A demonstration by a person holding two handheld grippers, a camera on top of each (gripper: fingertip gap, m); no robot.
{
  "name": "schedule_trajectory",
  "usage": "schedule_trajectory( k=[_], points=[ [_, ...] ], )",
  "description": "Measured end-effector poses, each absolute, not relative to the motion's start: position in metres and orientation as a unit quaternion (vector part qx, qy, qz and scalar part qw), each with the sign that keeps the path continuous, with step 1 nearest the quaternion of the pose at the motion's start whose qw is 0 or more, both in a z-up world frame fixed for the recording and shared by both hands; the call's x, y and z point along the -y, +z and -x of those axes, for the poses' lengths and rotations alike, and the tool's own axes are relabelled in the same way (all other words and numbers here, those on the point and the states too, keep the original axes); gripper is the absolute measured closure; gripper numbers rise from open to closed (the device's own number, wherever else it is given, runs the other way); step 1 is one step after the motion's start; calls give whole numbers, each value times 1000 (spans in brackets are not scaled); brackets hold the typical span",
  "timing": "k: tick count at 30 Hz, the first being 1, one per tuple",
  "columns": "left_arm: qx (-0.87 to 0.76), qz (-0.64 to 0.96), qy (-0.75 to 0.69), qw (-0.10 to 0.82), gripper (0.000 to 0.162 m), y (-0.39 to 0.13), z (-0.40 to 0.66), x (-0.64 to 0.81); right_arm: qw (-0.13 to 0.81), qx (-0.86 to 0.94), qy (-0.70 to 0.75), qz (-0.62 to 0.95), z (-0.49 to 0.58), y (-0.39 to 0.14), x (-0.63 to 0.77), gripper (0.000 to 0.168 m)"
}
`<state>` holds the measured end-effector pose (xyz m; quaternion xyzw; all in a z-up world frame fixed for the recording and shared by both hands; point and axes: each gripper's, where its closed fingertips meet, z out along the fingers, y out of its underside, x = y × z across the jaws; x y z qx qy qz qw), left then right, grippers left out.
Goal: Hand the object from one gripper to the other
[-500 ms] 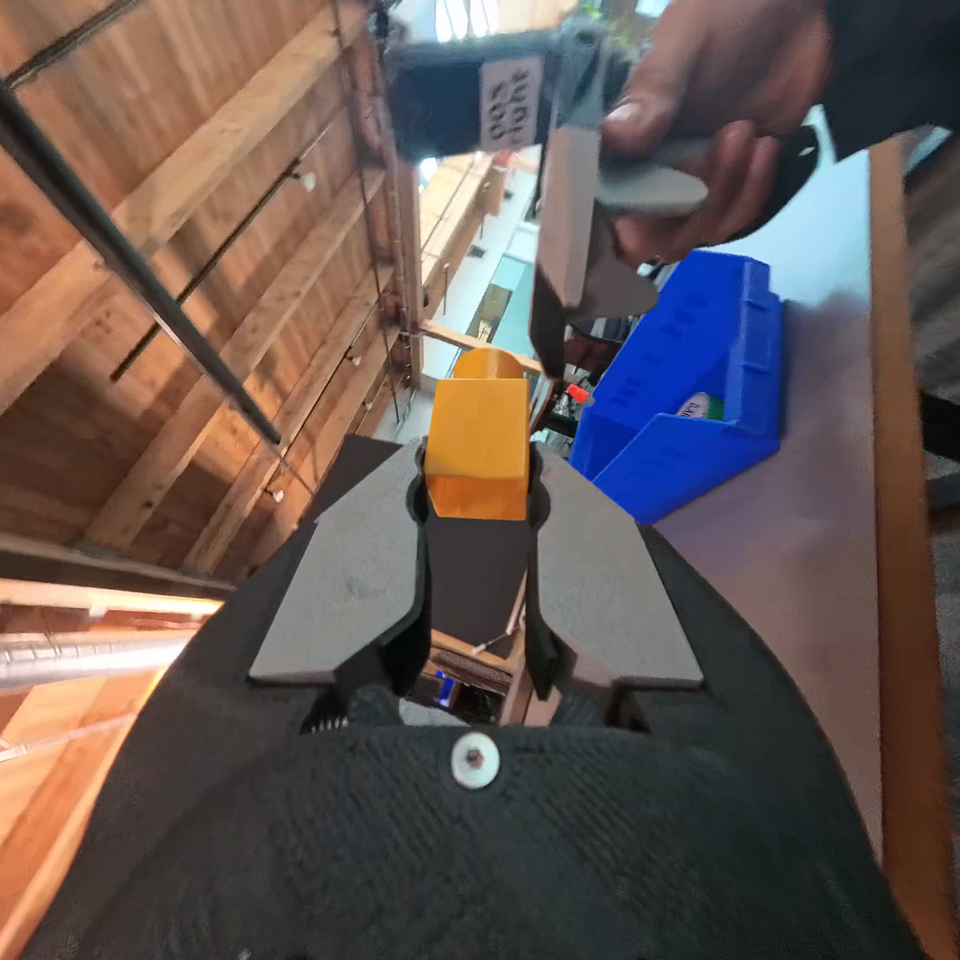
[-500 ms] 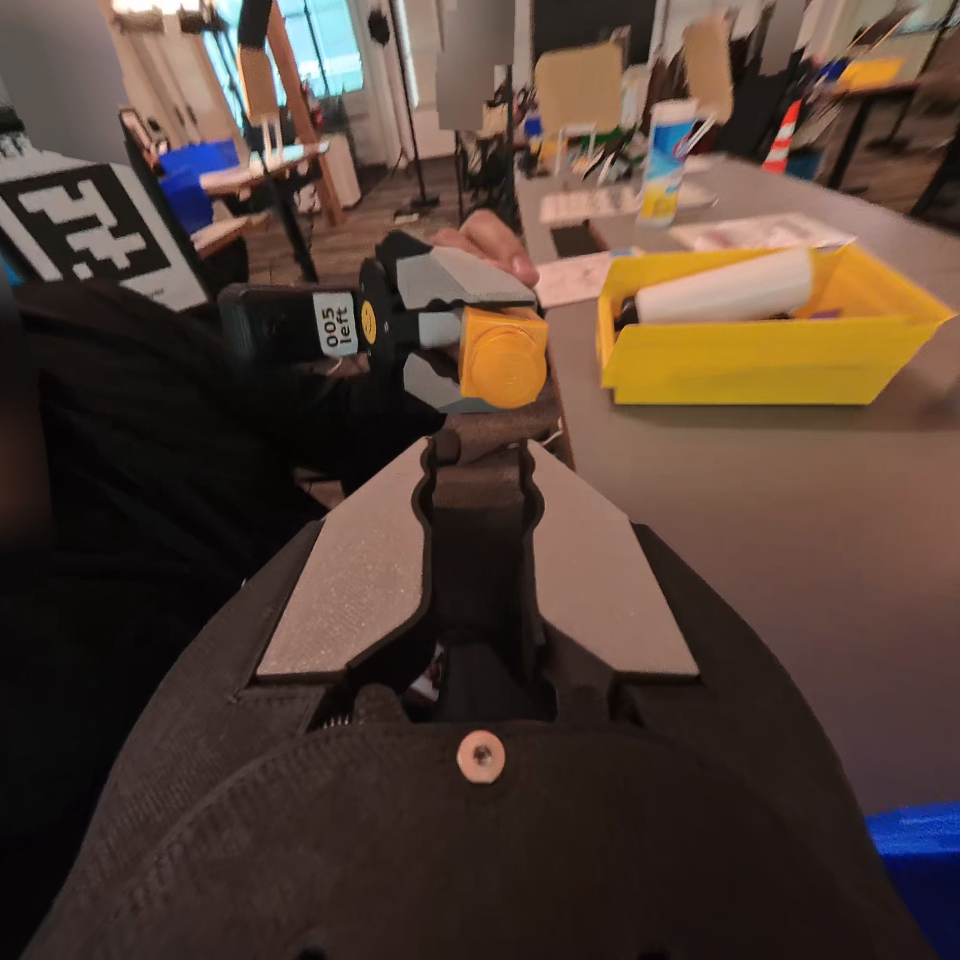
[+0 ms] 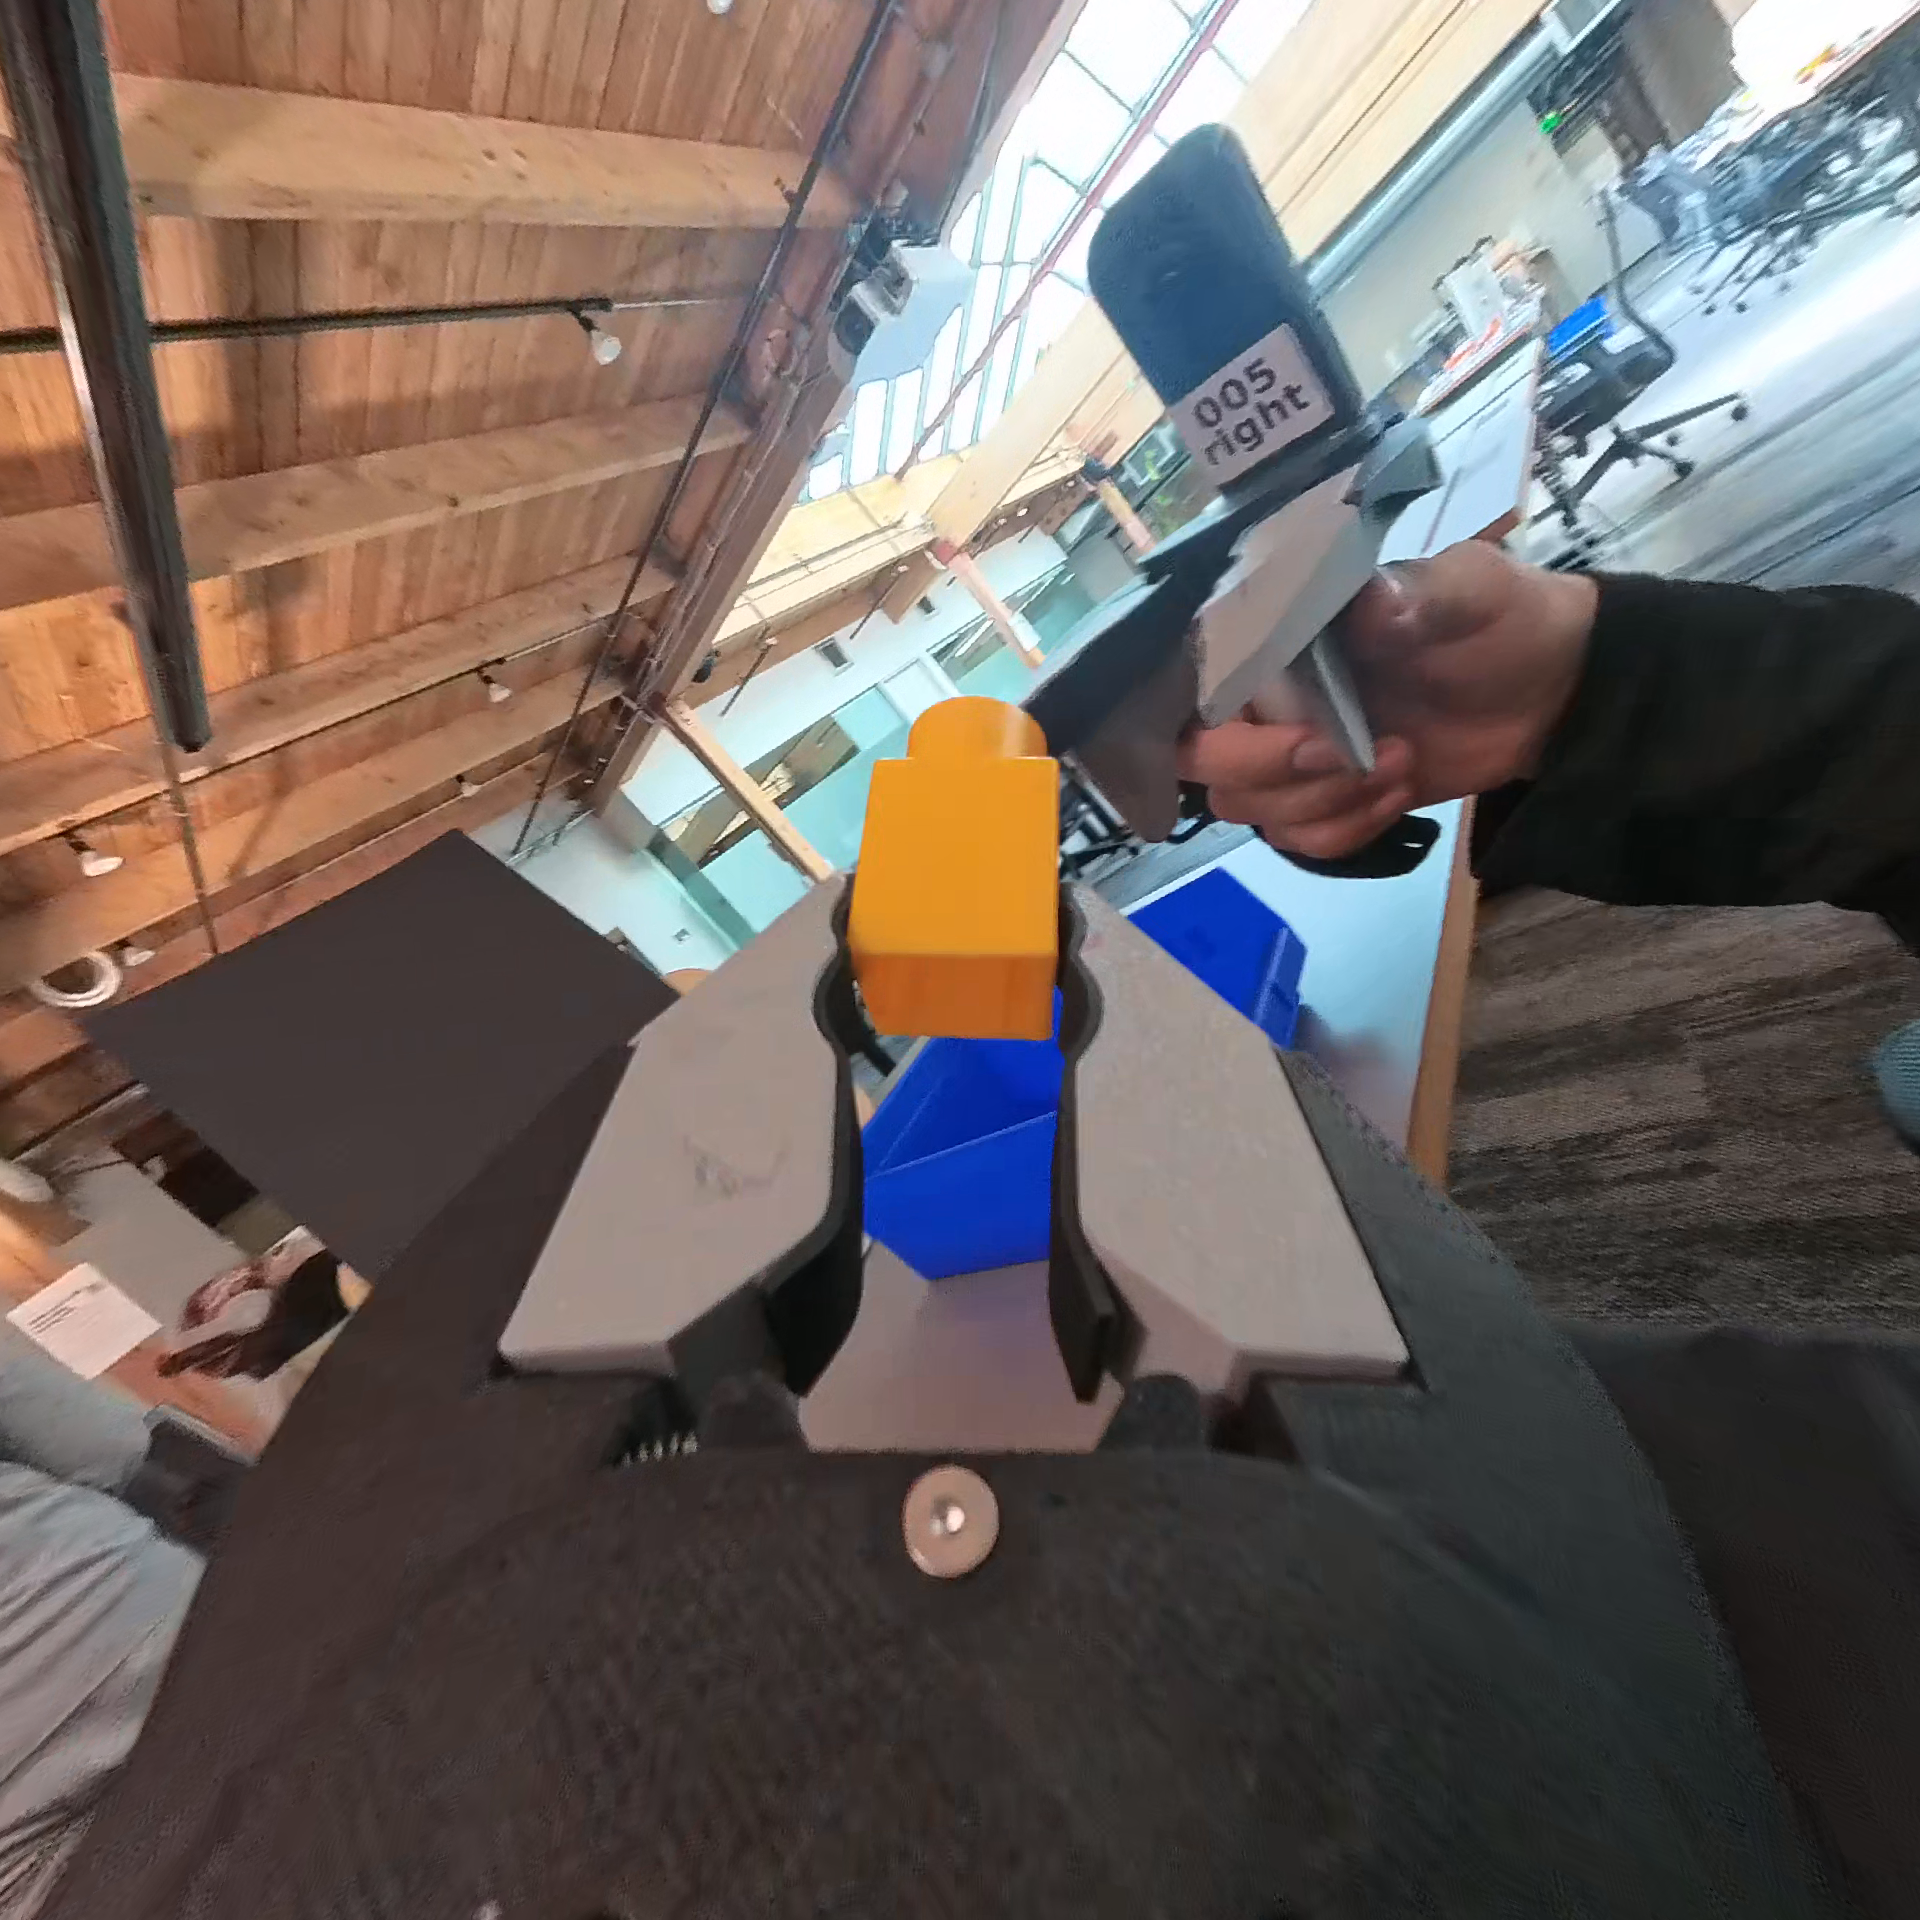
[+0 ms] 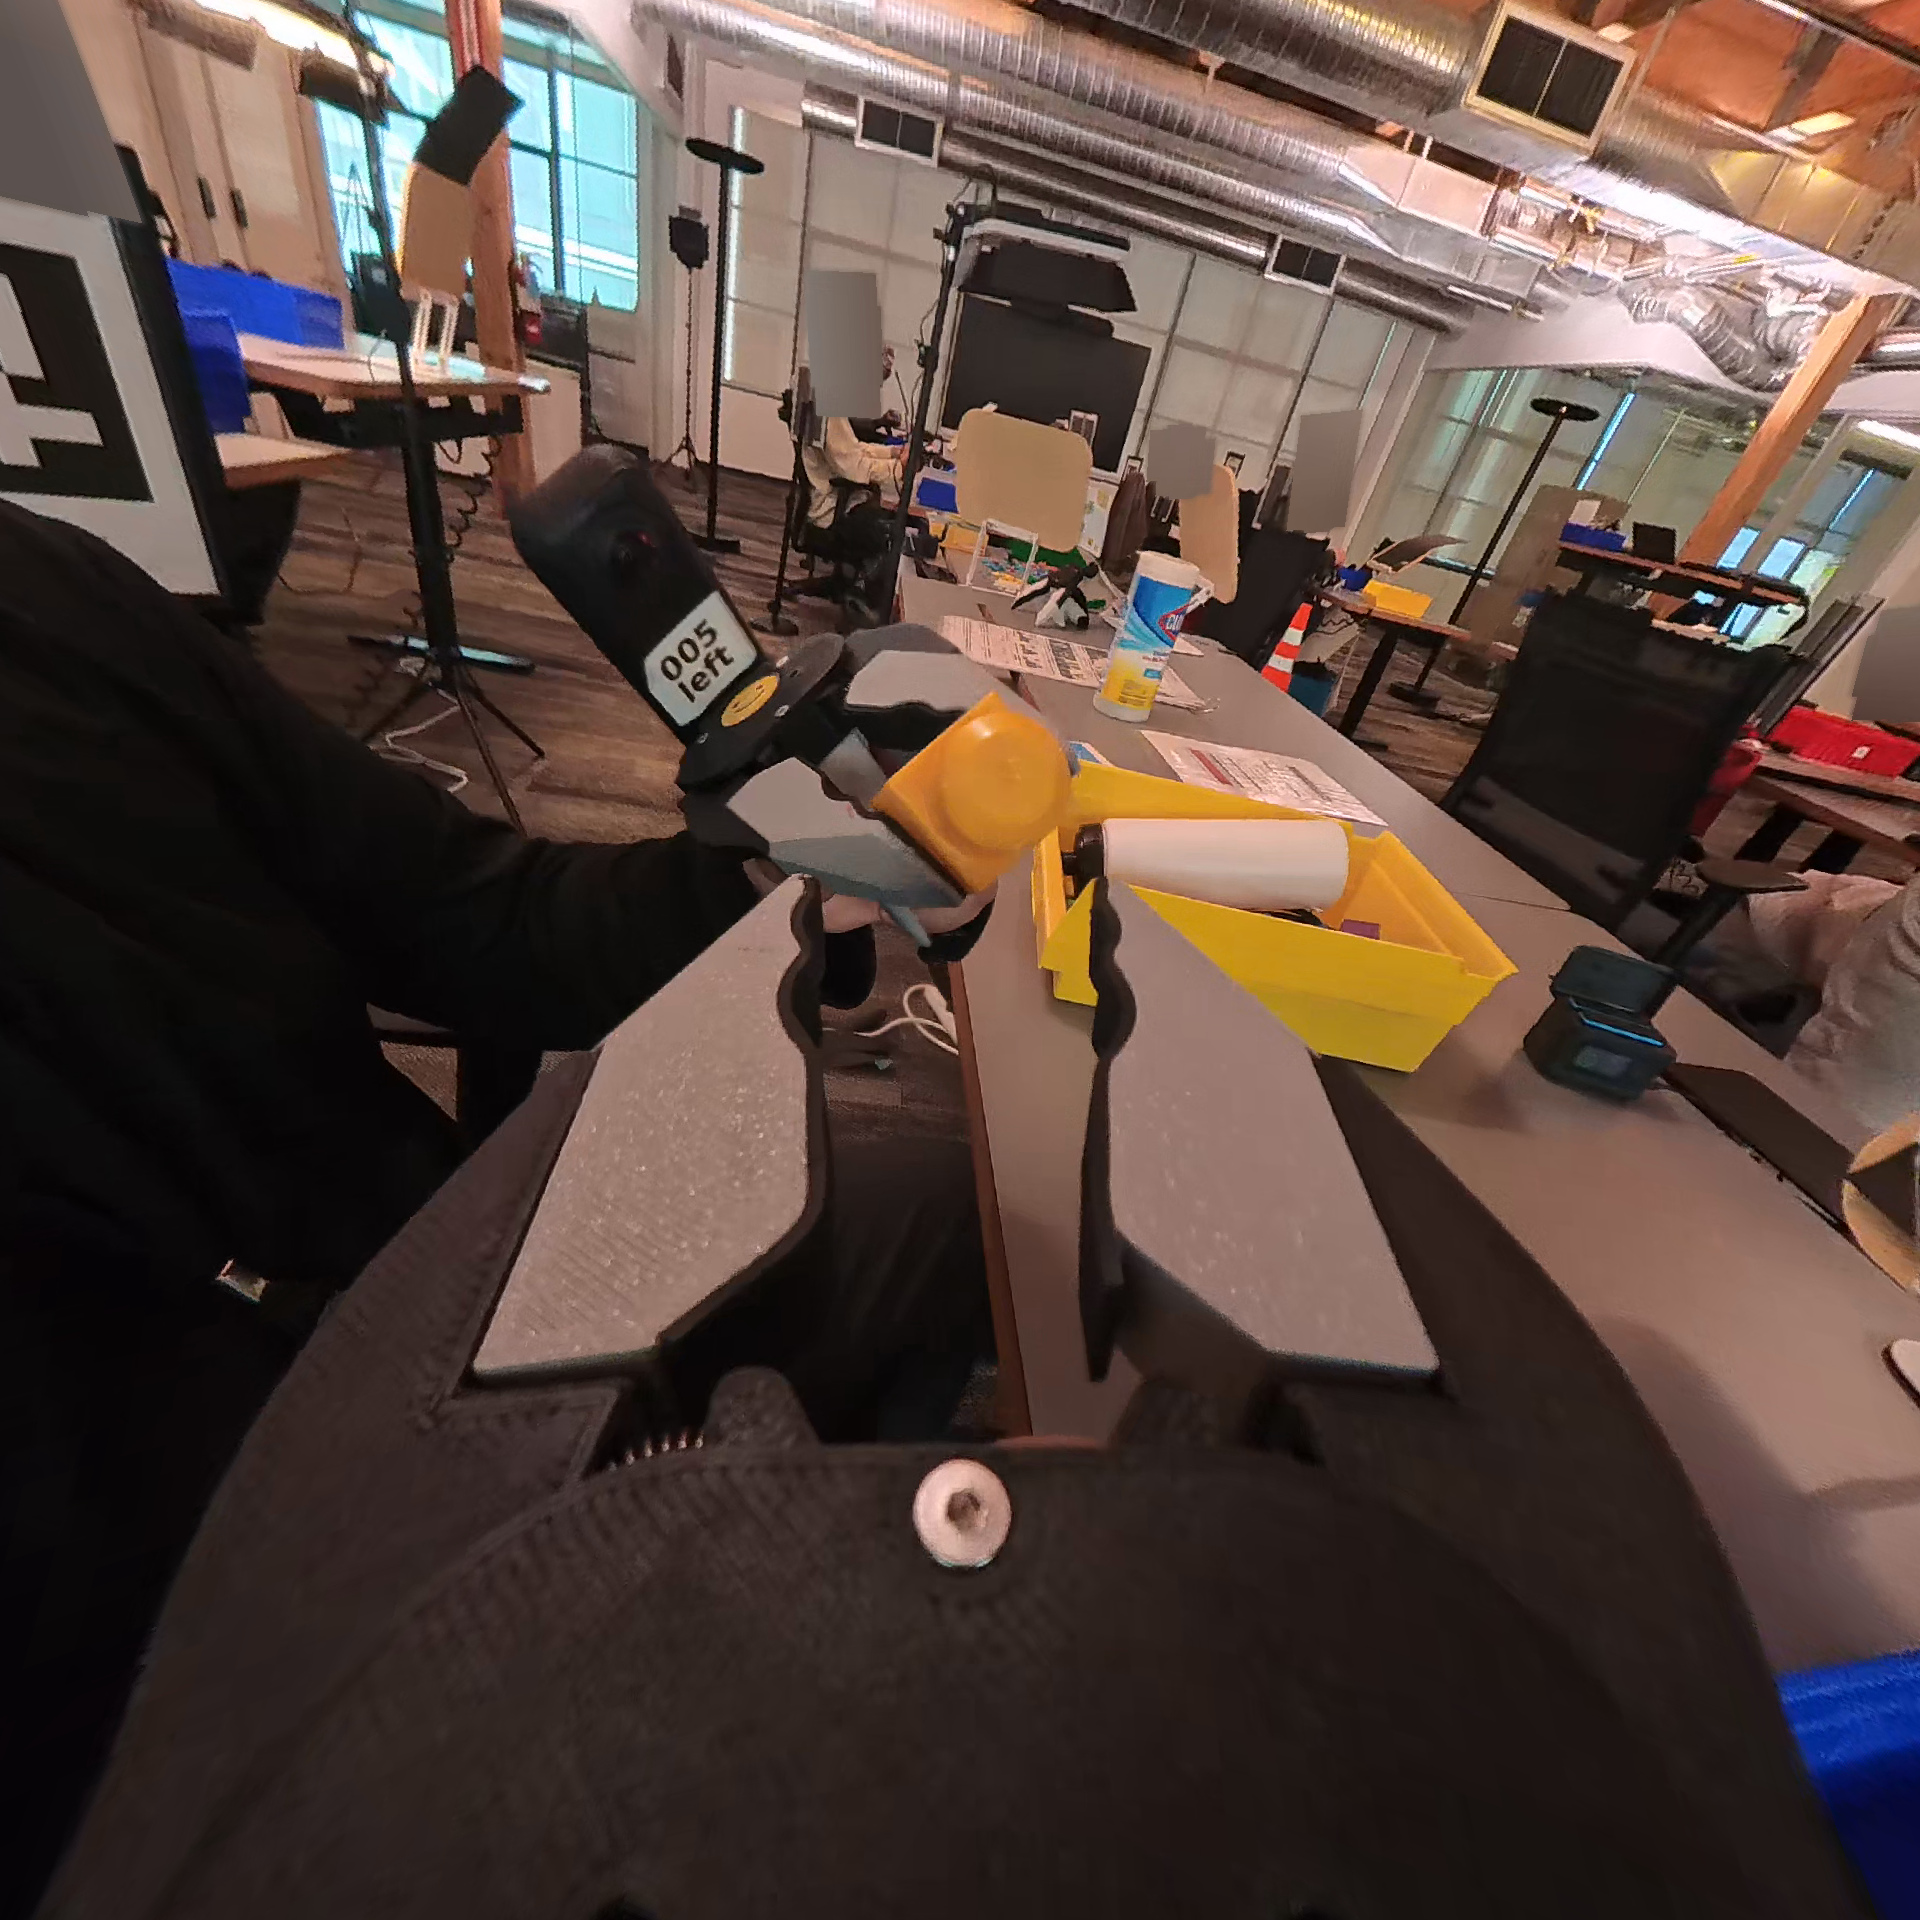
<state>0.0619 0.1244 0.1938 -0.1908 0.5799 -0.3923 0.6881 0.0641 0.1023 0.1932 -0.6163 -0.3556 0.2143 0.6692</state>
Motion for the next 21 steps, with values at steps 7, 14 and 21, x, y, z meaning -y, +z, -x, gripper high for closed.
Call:
schedule_trajectory(
  k=[7, 14, 21],
  points=[
    [-605, 176, -442, 638, 127, 185, -62, -98, 666, 394, 192, 604, -41, 188, -100, 125],
    [-609, 177, -437, 638, 127, 184, -63, -97, 672, 403, 131, 607, -41, 187, -104, 131],
    [-623, 169, -439, 625, 127, 181, -60, -91, 660, 420, 94, 616, -37, 185, -98, 133]
  ],
)
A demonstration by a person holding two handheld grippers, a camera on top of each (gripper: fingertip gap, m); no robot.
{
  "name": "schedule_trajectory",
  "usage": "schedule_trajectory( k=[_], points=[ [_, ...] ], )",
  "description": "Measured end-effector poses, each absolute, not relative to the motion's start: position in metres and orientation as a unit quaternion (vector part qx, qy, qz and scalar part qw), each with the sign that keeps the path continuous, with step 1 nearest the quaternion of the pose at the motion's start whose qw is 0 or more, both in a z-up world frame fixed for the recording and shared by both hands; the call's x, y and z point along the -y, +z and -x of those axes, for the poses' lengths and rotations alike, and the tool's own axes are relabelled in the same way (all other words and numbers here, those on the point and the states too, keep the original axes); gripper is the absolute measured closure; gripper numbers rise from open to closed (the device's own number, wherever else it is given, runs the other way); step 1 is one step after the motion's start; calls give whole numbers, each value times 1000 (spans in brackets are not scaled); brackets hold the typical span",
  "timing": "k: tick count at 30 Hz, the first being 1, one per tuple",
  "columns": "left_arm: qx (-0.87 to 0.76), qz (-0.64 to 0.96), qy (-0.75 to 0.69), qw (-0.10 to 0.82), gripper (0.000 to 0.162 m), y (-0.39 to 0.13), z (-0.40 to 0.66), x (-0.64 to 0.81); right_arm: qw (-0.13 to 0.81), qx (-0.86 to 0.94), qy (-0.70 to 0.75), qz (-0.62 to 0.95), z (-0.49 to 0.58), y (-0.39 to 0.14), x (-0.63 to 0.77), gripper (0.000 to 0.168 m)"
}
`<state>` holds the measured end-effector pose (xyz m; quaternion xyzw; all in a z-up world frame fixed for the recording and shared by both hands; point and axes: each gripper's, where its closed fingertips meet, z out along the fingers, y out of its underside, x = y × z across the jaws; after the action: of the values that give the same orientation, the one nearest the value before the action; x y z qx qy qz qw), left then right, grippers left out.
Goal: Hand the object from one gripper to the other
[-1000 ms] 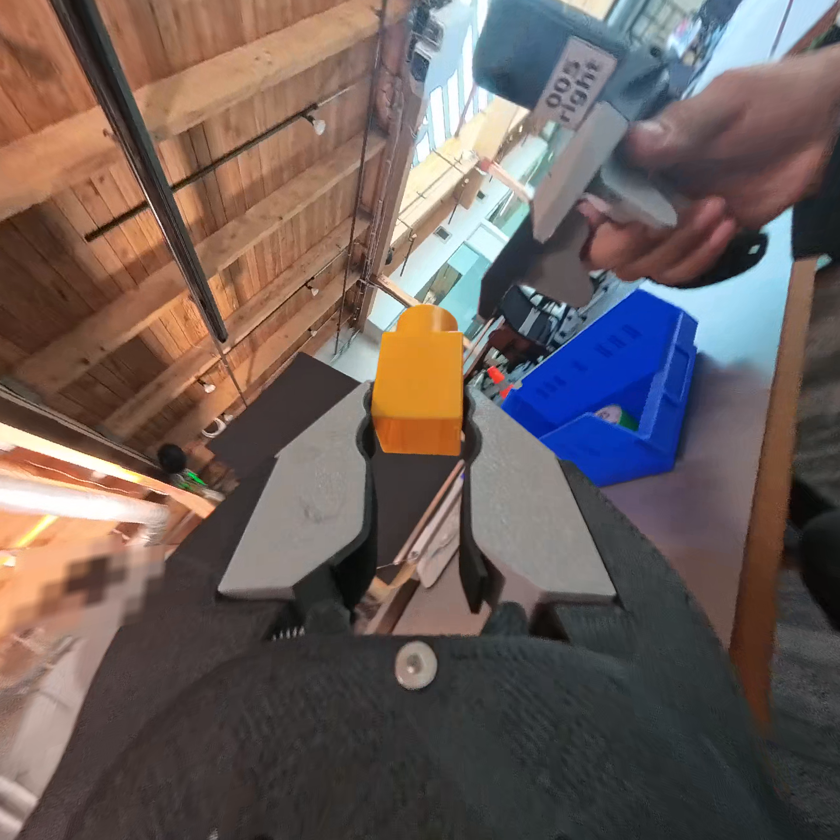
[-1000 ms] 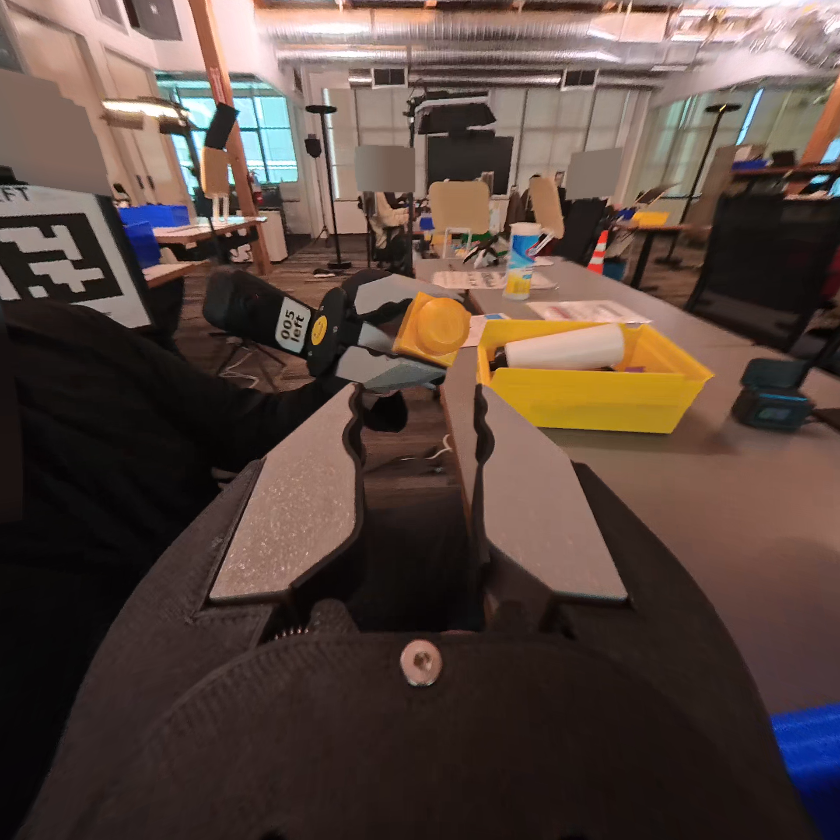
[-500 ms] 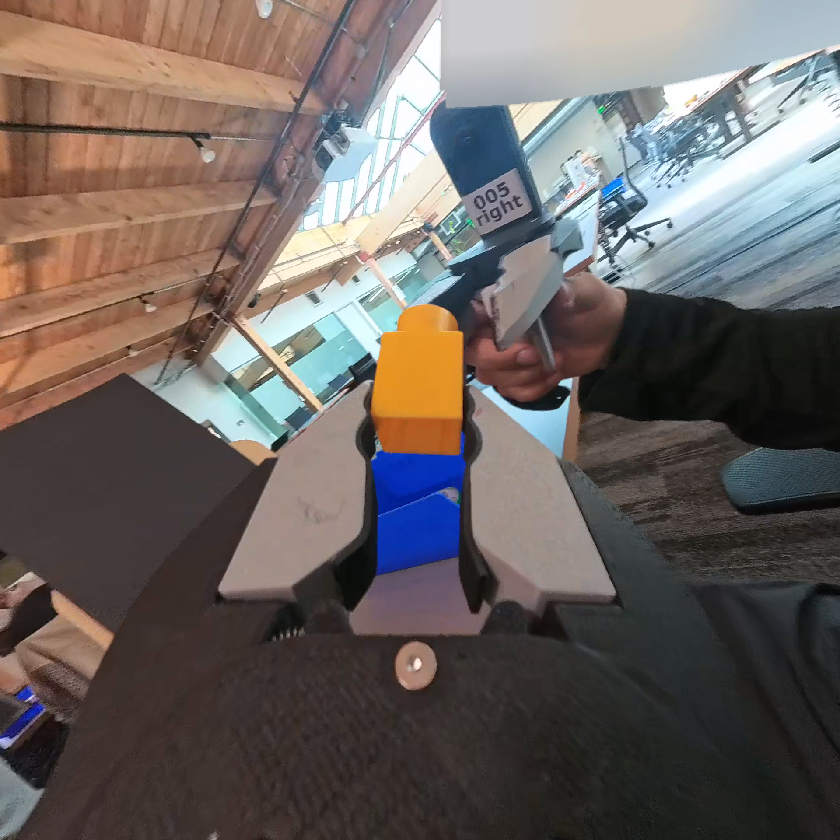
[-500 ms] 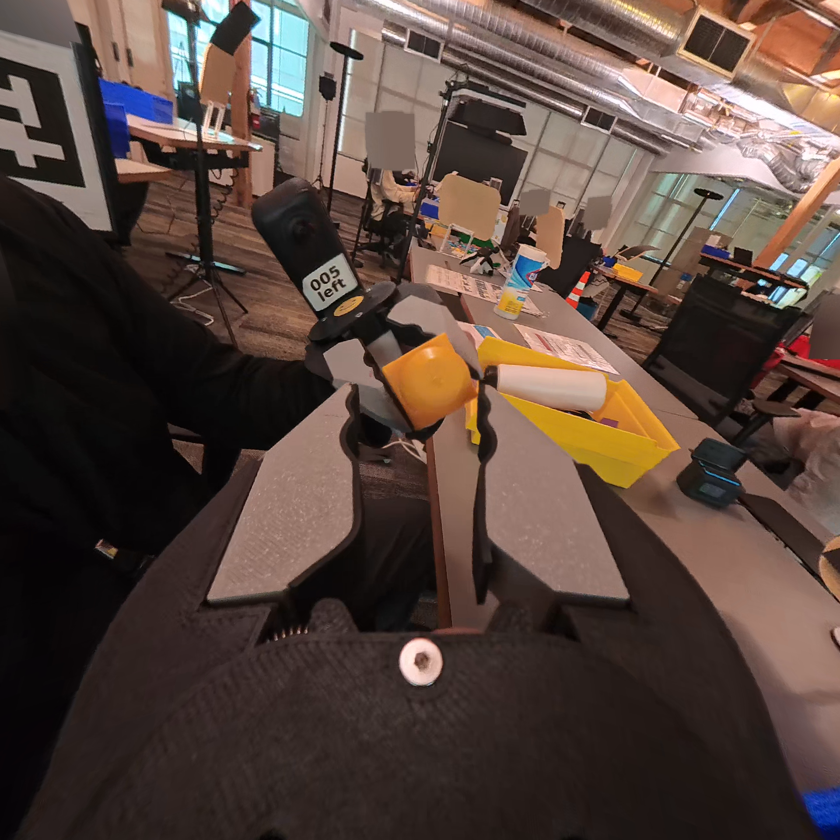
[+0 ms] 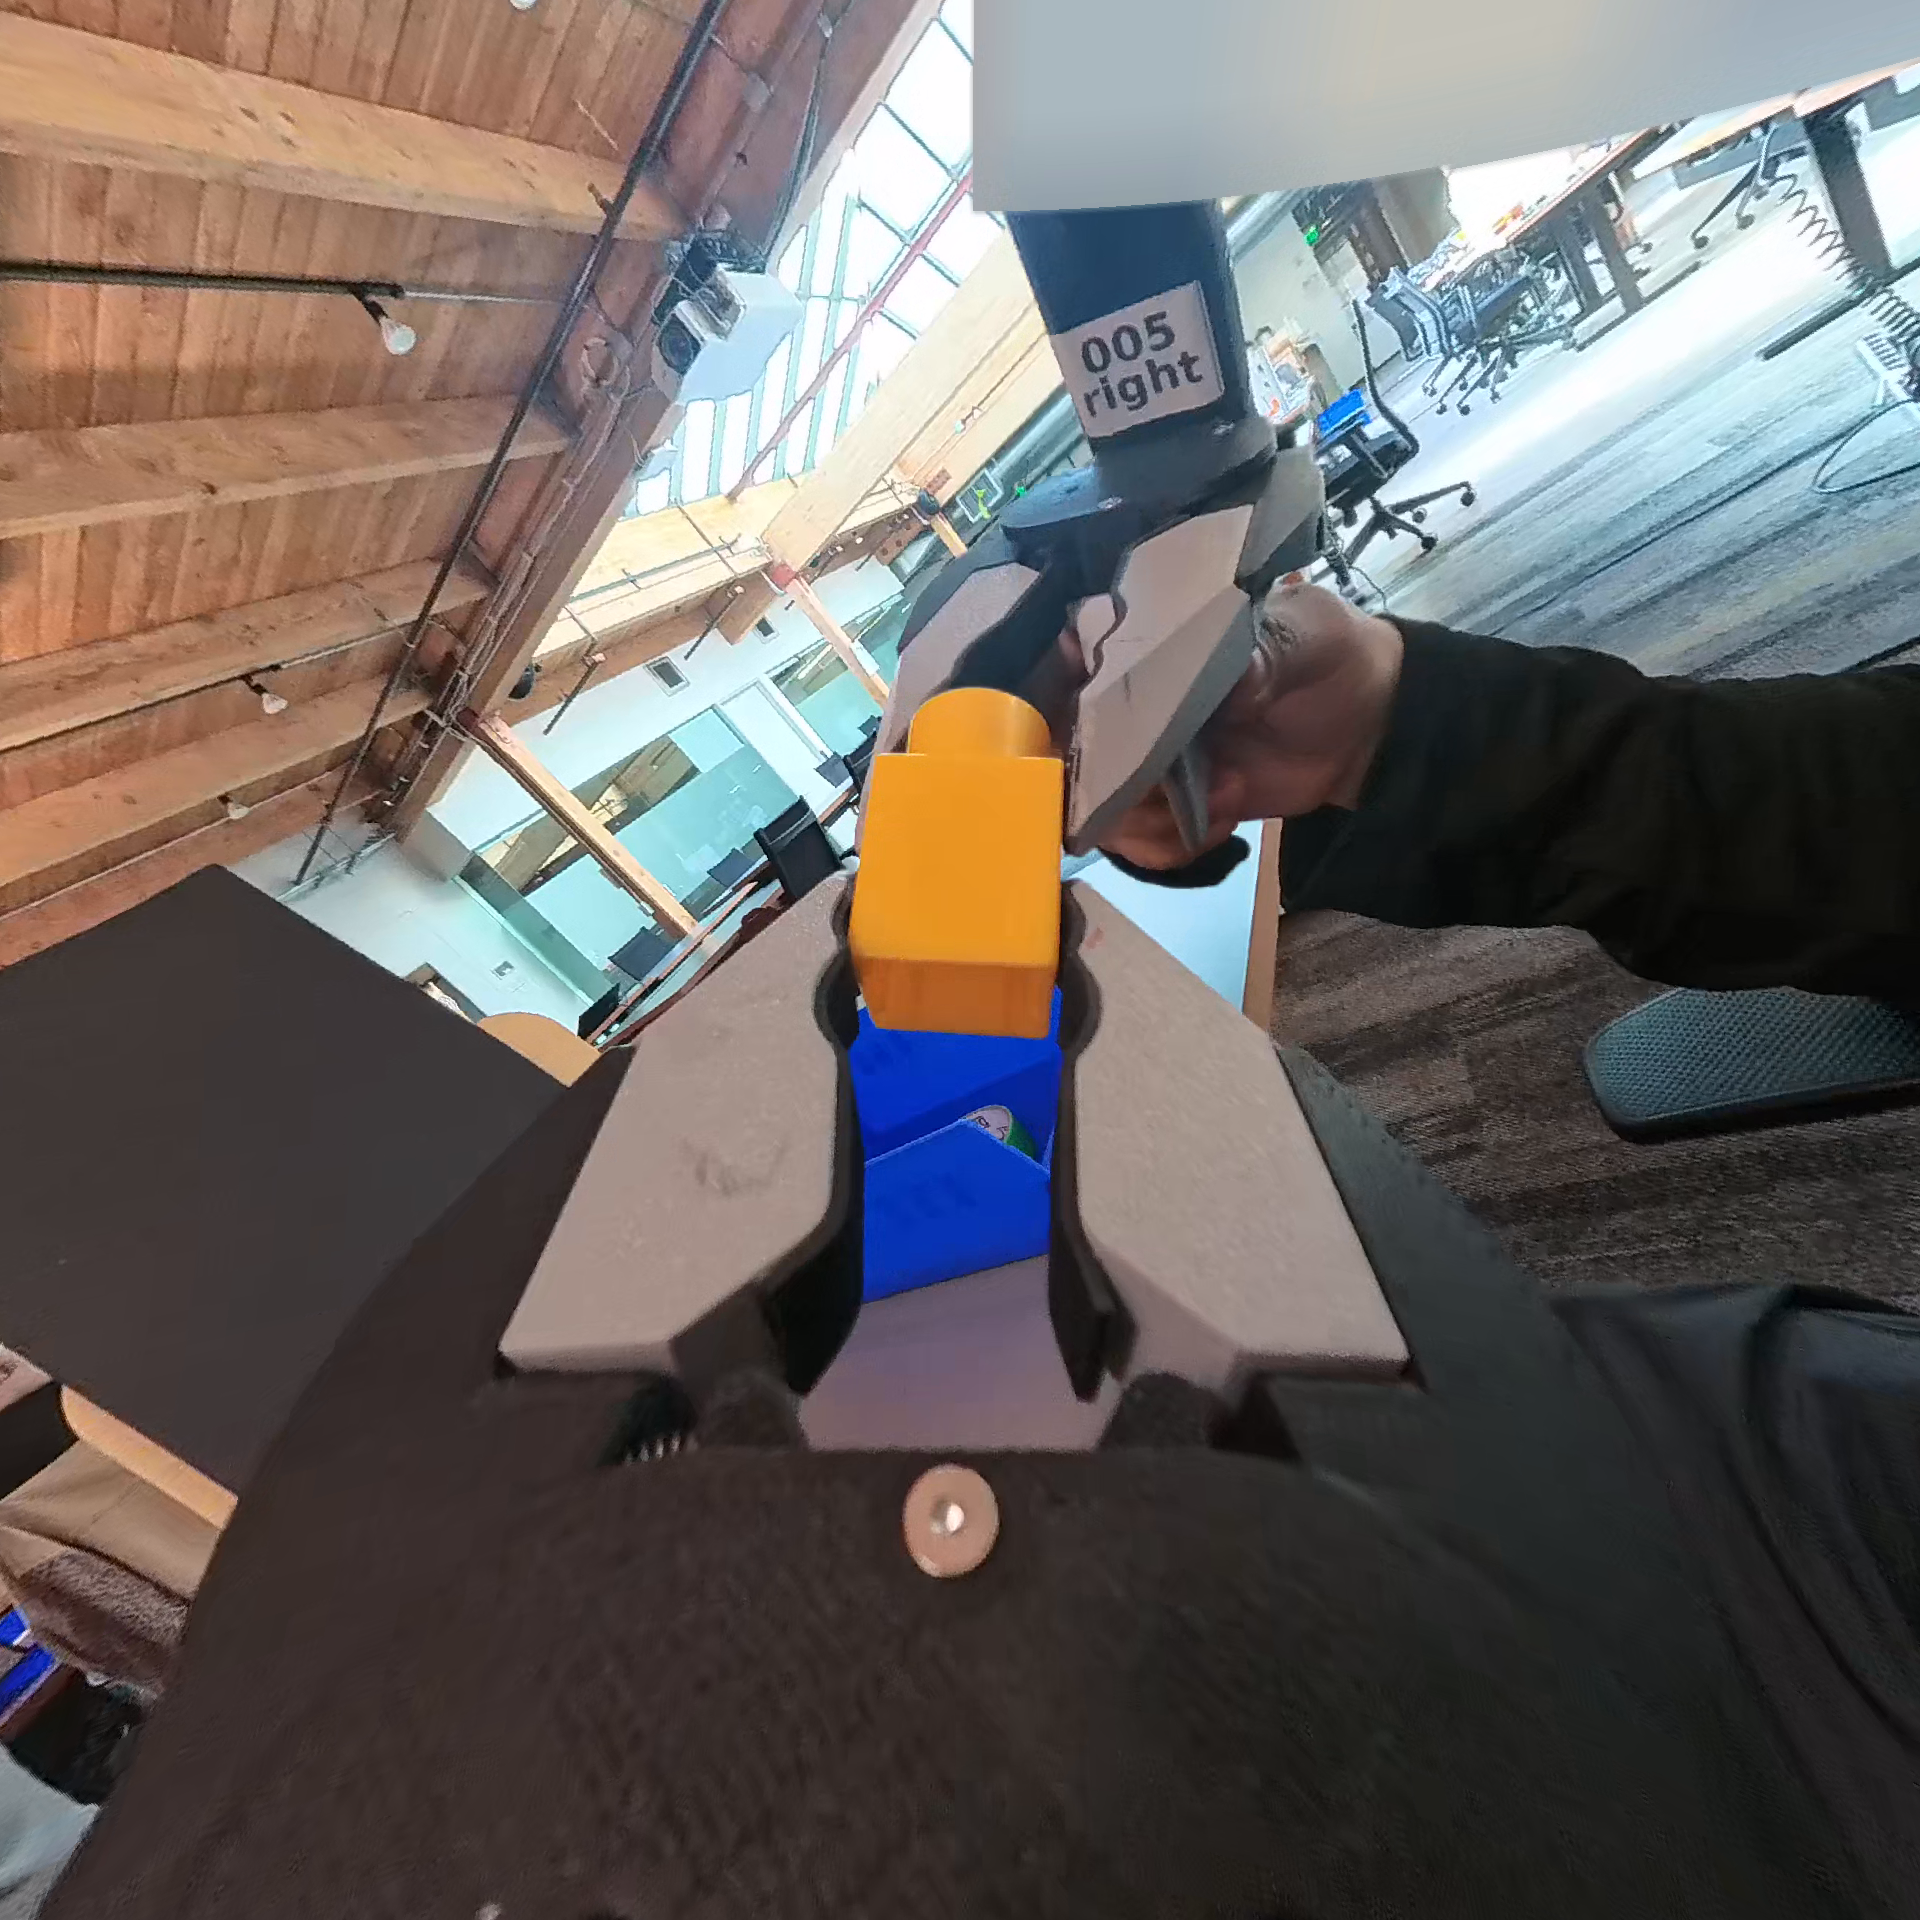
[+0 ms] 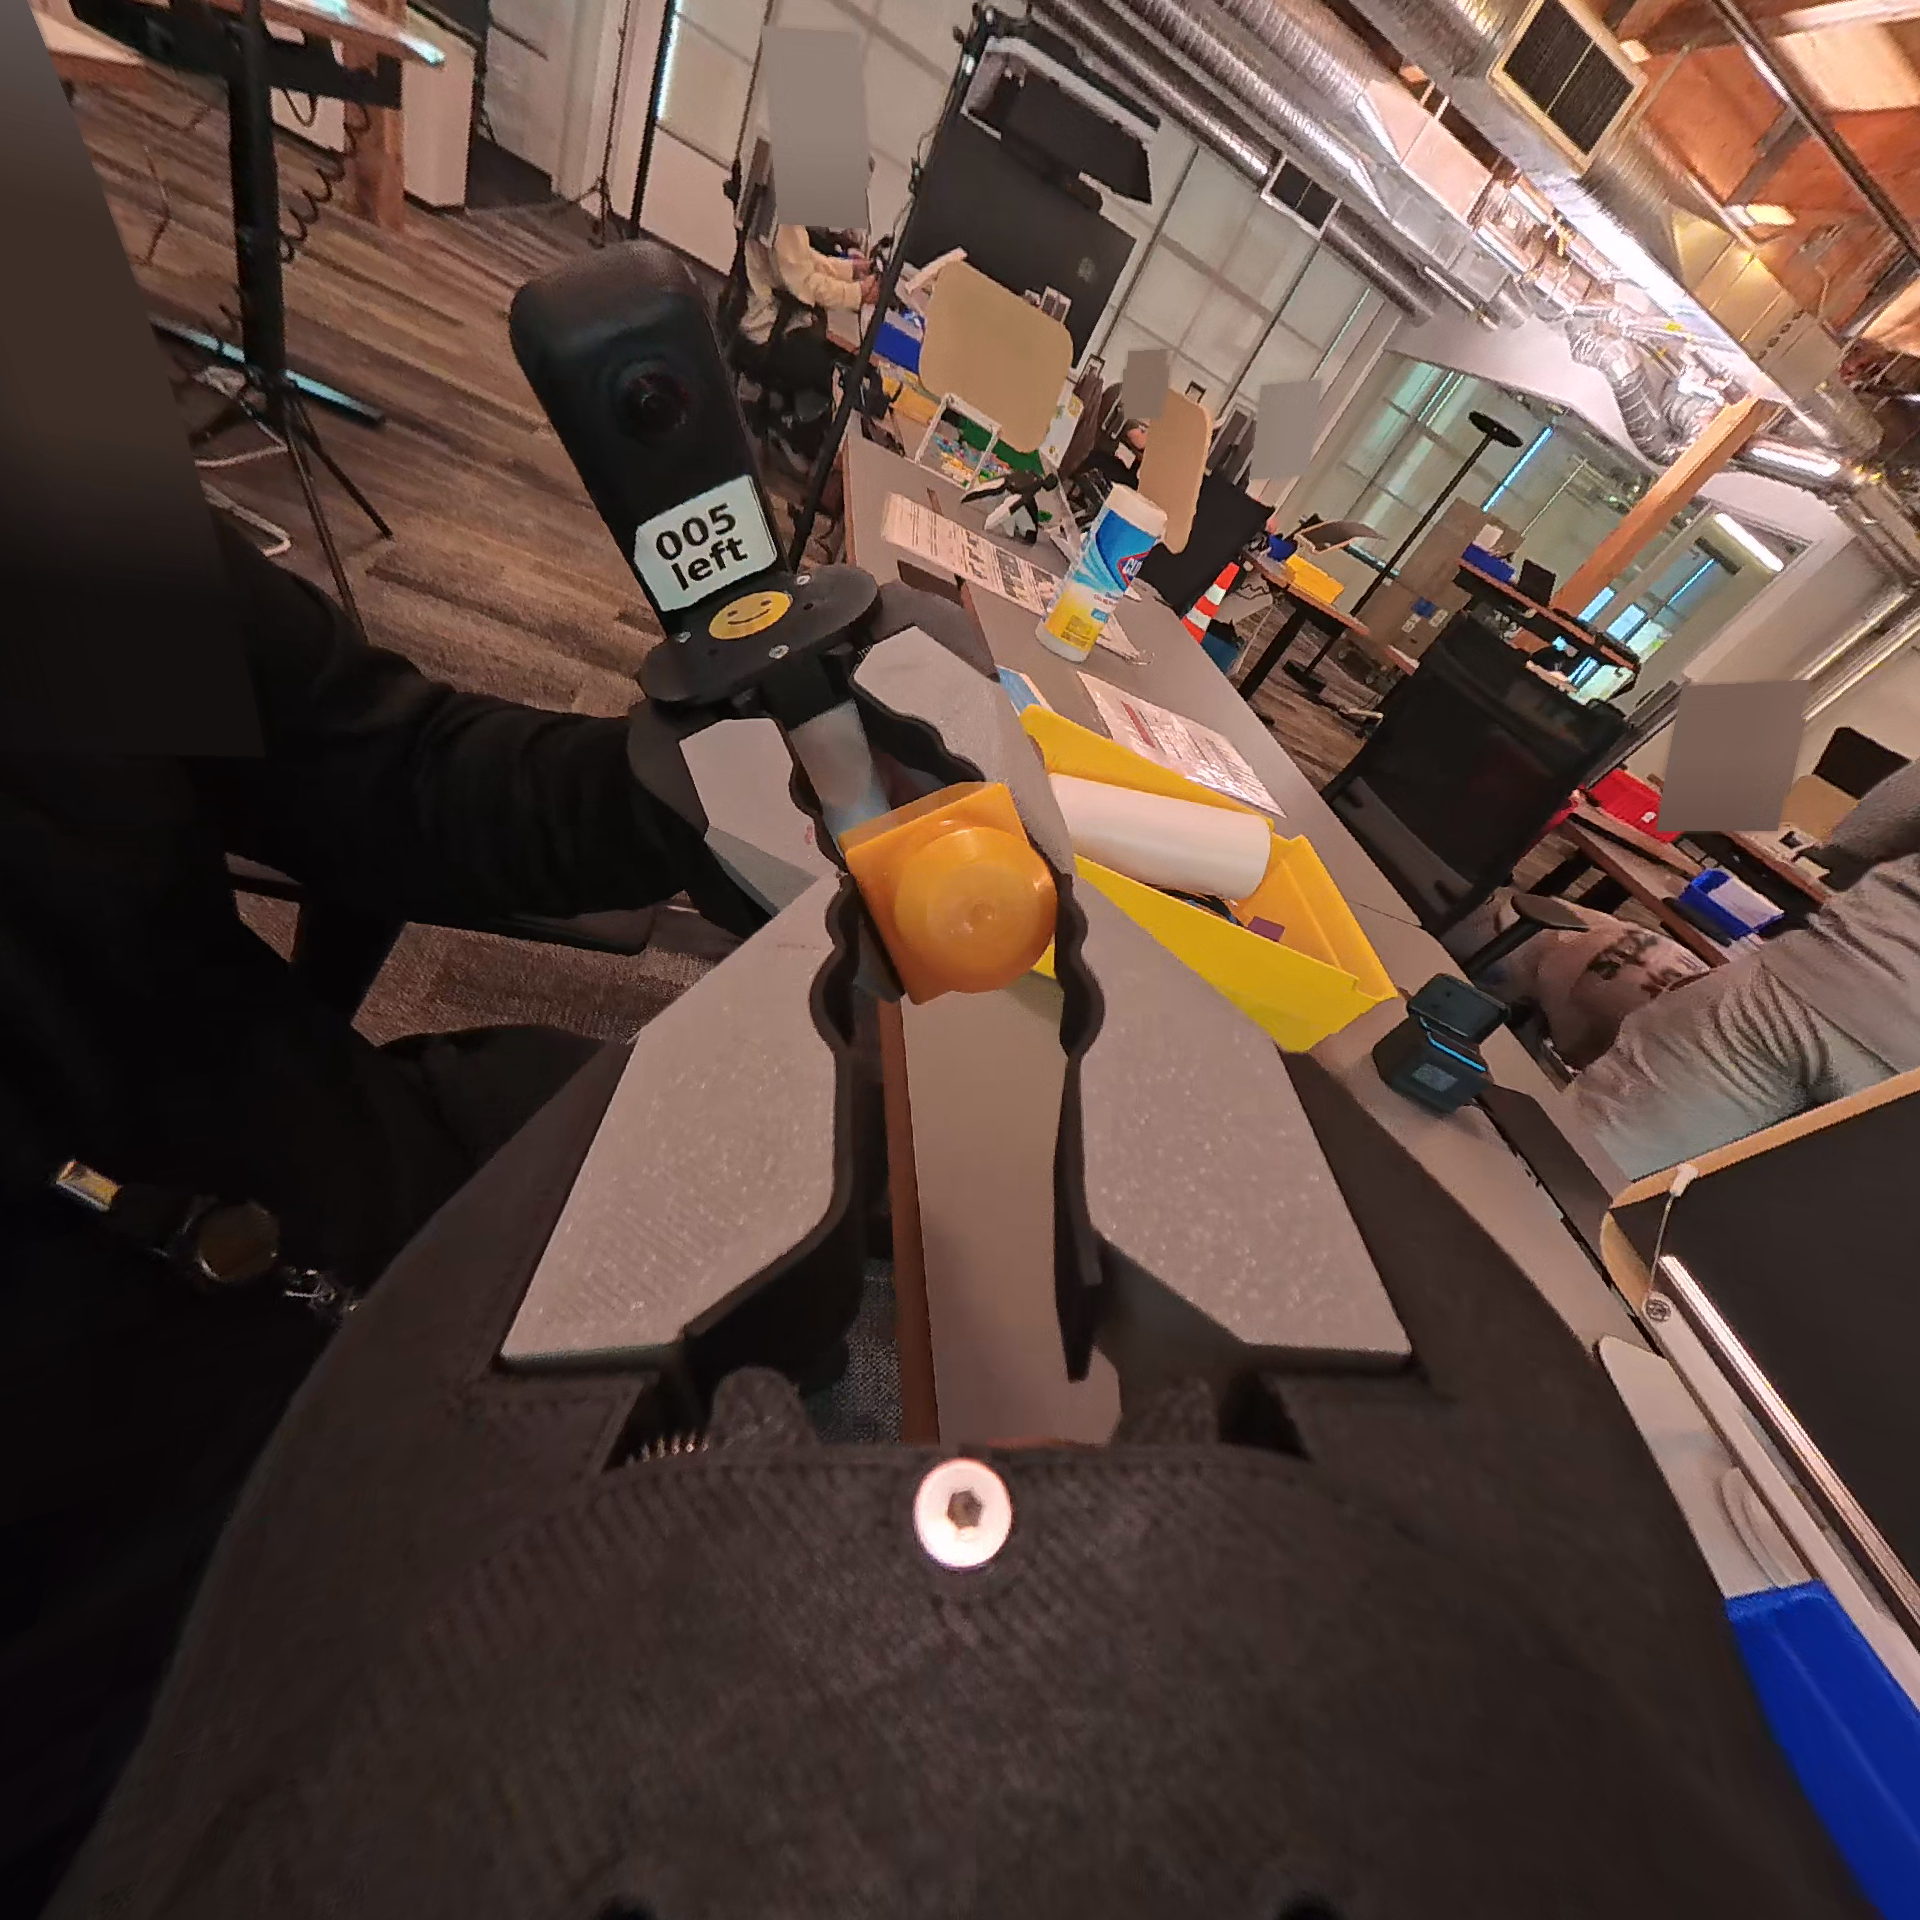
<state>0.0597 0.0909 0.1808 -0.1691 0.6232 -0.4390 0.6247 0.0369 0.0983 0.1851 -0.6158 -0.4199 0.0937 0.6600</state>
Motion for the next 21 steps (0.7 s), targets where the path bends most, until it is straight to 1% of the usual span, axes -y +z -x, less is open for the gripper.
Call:
schedule_trajectory(
  k=[14, 18, 21],
  points=[
    [-656, 190, -439, 583, 127, 170, -61, -94, 637, 415, 77, 644, -39, 176, -102, 134],
    [-677, 190, -448, 552, 127, 163, -59, -90, 629, 431, 75, 642, -33, 172, -100, 134],
    [-694, 191, -406, 563, 127, 155, -63, -95, 622, 435, 50, 649, -30, 166, -105, 133]
  ],
)
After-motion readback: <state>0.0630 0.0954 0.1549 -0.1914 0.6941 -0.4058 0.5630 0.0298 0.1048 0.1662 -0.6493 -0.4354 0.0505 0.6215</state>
